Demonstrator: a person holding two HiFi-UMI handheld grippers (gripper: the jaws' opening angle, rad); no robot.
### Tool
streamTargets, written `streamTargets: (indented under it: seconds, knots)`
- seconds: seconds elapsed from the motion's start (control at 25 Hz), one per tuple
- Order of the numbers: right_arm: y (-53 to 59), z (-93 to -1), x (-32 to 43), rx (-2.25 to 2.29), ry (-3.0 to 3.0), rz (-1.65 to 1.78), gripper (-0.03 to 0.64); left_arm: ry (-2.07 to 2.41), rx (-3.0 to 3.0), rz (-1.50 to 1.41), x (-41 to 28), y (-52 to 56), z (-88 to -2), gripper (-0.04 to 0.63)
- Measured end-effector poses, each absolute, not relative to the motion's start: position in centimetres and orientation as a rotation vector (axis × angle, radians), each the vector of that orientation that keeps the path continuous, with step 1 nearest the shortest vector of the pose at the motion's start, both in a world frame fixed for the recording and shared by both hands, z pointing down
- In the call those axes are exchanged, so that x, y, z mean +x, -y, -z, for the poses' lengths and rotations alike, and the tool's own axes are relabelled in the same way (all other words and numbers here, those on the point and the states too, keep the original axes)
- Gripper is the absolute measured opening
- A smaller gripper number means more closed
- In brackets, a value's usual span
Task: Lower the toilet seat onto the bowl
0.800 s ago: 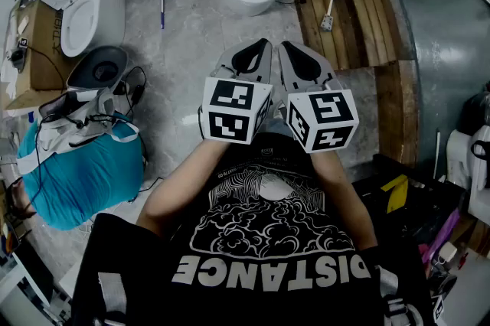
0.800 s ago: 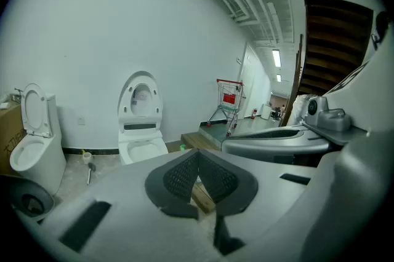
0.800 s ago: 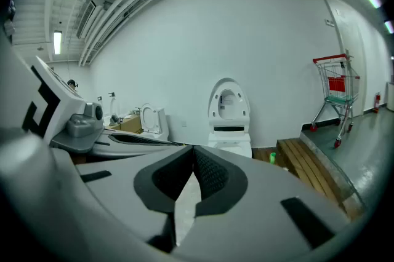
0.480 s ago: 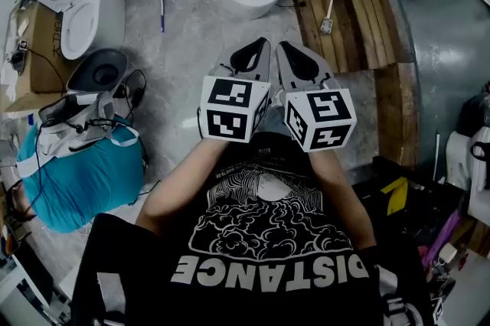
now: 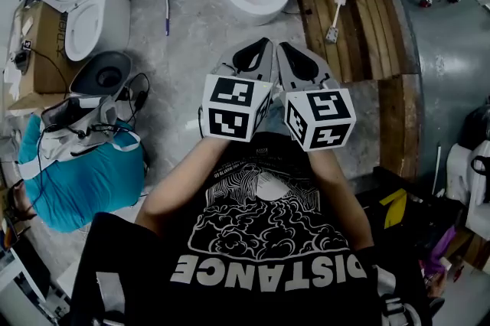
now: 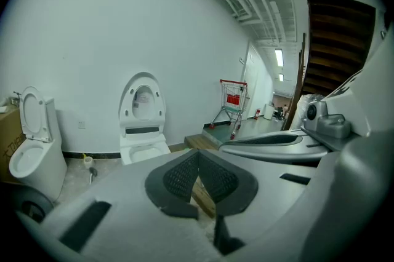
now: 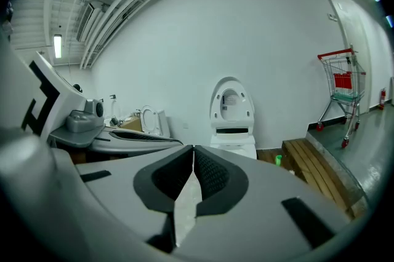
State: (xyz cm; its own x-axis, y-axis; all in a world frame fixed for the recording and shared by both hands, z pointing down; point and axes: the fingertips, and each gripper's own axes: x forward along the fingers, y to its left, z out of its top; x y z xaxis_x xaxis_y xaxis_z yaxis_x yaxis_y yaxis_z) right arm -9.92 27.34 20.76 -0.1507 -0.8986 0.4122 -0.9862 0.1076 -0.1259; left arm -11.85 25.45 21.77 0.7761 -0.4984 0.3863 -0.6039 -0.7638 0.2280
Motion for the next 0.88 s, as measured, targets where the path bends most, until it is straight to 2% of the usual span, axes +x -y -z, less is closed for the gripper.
streamTargets:
  seconds: [0.88]
  knots:
    - [-12.6, -21.5, 3.0, 1.752, 2.231, -0.588, 0.02, 0.969, 2.564, -0.508, 1.0, -11.0, -22.5, 0.012]
